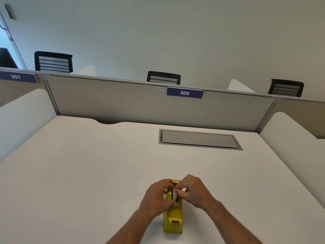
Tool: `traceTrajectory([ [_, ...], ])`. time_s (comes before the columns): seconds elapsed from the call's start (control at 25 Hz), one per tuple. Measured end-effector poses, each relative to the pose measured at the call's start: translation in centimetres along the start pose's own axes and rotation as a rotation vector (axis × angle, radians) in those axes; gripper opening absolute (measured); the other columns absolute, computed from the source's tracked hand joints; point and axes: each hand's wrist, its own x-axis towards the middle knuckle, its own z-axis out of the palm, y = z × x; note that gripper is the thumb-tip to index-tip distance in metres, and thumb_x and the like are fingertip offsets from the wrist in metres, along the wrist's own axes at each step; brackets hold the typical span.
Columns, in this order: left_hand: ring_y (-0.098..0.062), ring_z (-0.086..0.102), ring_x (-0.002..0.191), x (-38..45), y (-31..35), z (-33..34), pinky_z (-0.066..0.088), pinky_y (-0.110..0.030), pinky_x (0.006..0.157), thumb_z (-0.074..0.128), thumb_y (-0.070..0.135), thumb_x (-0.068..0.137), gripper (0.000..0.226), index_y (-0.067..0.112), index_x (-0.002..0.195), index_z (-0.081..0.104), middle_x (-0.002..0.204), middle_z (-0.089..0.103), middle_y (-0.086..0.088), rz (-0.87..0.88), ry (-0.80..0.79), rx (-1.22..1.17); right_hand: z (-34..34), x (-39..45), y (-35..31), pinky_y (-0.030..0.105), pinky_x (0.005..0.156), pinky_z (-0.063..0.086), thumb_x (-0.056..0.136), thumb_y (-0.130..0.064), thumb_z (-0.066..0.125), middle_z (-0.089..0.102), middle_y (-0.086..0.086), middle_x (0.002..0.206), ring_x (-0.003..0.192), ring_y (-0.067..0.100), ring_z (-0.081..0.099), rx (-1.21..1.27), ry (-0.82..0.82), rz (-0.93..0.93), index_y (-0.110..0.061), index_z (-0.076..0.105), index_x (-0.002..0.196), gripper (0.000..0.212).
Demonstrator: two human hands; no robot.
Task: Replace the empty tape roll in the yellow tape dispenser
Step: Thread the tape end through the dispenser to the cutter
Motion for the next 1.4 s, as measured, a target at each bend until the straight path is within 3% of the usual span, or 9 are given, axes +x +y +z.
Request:
traceTrajectory([
  [0.28, -0.007, 0.056, 0.11, 0.0, 0.3, -0.1, 0.053, -0.029, 0.096, 0.08, 0.045, 0.067, 0.058, 0.039, 0.122, 0.063, 0.138, 0.056, 0.021, 0.044, -0.004, 0.023, 0.0, -0.5, 0.0, 0.025, 0.066, 0.055, 0.071, -0.048, 0.068, 0.072, -0.015, 0.091, 0.088, 0.006, 0.054, -0.131, -0.03, -0.113, -0.03, 0.073, 0.096, 0.032],
  [0.48, -0.008, 0.057, 0.112, 0.0, 0.5, -0.1, 0.052, -0.035, 0.098, 0.082, 0.042, 0.065, 0.057, 0.037, 0.119, 0.065, 0.137, 0.058, 0.021, 0.034, -0.007, 0.017, 0.2, -0.1, 0.0, 0.02, 0.063, 0.047, 0.08, -0.036, 0.064, 0.073, -0.015, 0.079, 0.079, 0.003, 0.049, -0.129, 0.001, -0.141, -0.032, 0.077, 0.088, 0.016],
  [0.72, -0.011, 0.056, 0.114, 0.0, 0.4, 0.0, 0.052, -0.038, 0.099, 0.084, 0.041, 0.064, 0.061, 0.038, 0.122, 0.063, 0.14, 0.054, 0.021, -0.006, -0.013, 0.03, 0.1, 0.0, 0.0, 0.024, 0.066, 0.049, 0.088, -0.033, 0.061, 0.075, -0.013, 0.084, 0.08, 0.007, 0.055, -0.132, -0.001, -0.152, -0.029, 0.077, 0.093, 0.017],
  [1.04, -0.012, 0.057, 0.115, -0.1, 0.5, 0.0, 0.053, -0.038, 0.098, 0.084, 0.039, 0.066, 0.06, 0.038, 0.122, 0.064, 0.141, 0.055, 0.021, -0.014, -0.007, 0.016, -0.1, -0.9, -0.1, 0.027, 0.067, 0.054, 0.081, -0.036, 0.066, 0.074, -0.015, 0.094, 0.088, 0.009, 0.055, -0.103, -0.016, -0.163, -0.028, 0.075, 0.096, 0.019],
  [1.4, -0.011, 0.057, 0.108, -0.1, 0.5, -0.1, 0.054, -0.036, 0.095, 0.085, 0.041, 0.062, 0.061, 0.035, 0.12, 0.066, 0.138, 0.055, 0.023, -0.028, -0.018, 0.016, -0.1, -1.1, -0.4, 0.028, 0.071, 0.054, 0.081, -0.022, 0.075, 0.073, -0.009, 0.092, 0.086, 0.006, 0.058, -0.033, 0.02, -0.115, -0.024, 0.08, 0.087, 0.008],
])
